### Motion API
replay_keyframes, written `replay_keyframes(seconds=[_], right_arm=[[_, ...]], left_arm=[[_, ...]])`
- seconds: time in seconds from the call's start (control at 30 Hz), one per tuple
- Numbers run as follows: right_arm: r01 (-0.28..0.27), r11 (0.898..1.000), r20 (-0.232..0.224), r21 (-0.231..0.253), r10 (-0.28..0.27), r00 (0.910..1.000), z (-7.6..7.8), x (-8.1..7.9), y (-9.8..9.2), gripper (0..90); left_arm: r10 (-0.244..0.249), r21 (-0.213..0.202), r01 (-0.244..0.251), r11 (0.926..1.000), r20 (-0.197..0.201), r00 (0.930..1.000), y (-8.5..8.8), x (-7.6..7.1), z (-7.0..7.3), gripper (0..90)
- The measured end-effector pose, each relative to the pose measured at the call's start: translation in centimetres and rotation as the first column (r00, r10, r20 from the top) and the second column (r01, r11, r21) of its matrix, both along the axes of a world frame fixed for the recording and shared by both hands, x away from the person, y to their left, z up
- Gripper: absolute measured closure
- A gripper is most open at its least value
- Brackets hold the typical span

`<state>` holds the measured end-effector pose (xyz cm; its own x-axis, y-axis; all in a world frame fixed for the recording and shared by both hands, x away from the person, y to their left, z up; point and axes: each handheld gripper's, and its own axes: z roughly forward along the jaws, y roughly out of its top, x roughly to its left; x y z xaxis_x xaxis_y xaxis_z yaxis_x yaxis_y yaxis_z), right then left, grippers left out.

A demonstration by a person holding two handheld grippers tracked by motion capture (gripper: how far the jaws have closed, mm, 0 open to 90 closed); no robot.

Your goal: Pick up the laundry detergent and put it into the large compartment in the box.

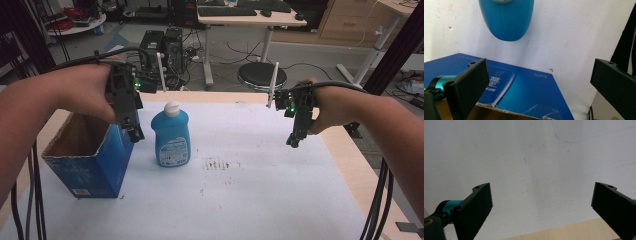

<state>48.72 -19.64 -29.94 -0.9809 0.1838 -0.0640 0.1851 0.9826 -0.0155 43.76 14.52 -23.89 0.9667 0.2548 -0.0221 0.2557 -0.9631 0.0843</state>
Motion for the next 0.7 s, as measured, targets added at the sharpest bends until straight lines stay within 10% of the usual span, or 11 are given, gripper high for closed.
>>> replay_keyframes(seconds=[0.7], right_arm=[[-0.012, 1.0, 0.002, 0.017, 0.012, 0.9999, 0.0, 0.2, -0.3, 2.5]], left_arm=[[0.027, -0.005, -0.027, 0.9996, 0.005, 0.9996, -3.2, 3.6, 0.4, 1.7]])
